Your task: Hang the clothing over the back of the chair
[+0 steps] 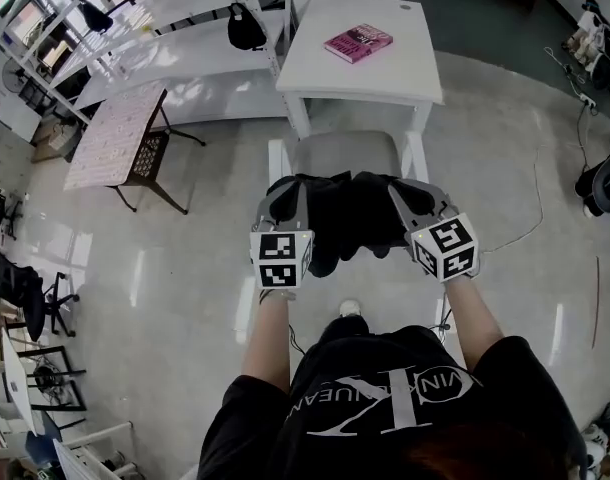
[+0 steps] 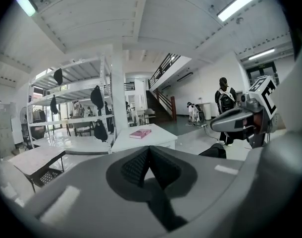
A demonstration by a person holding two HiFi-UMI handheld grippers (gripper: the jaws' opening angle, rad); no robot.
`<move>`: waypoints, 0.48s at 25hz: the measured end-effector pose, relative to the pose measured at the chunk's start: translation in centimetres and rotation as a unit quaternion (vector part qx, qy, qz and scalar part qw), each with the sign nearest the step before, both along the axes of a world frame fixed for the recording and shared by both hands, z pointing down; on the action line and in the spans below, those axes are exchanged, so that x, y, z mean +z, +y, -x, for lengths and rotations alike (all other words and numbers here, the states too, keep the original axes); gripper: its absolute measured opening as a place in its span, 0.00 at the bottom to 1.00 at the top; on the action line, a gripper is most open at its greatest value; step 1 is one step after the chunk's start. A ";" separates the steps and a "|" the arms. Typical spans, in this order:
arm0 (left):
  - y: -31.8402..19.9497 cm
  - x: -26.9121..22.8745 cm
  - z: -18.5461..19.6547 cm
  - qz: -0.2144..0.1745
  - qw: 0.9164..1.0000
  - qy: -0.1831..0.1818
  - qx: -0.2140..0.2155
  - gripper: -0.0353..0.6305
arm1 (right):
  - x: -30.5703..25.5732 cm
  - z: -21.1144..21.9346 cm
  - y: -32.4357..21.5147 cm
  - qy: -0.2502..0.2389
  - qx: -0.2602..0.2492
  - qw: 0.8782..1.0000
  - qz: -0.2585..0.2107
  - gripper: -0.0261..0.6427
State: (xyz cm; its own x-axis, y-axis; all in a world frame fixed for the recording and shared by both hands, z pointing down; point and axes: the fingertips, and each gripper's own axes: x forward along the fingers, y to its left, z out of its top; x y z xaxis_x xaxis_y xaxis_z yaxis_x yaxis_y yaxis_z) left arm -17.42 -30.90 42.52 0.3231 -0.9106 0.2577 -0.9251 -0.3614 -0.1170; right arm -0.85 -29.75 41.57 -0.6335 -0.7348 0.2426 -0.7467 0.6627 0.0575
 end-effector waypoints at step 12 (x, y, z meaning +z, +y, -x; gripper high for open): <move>6.4 -1.4 -0.9 -0.054 0.997 0.027 -0.041 0.07 | -0.8 -1.5 4.3 -0.034 0.014 0.999 -0.016 0.08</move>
State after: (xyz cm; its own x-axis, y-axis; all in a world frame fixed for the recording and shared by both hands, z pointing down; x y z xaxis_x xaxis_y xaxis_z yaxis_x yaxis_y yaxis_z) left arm -16.56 -24.54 41.09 0.2583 -0.9558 0.1404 -0.9568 -0.2732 -0.0997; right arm 0.61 -25.47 40.72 -0.6274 -0.7586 0.1758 -0.7673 0.6407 0.0264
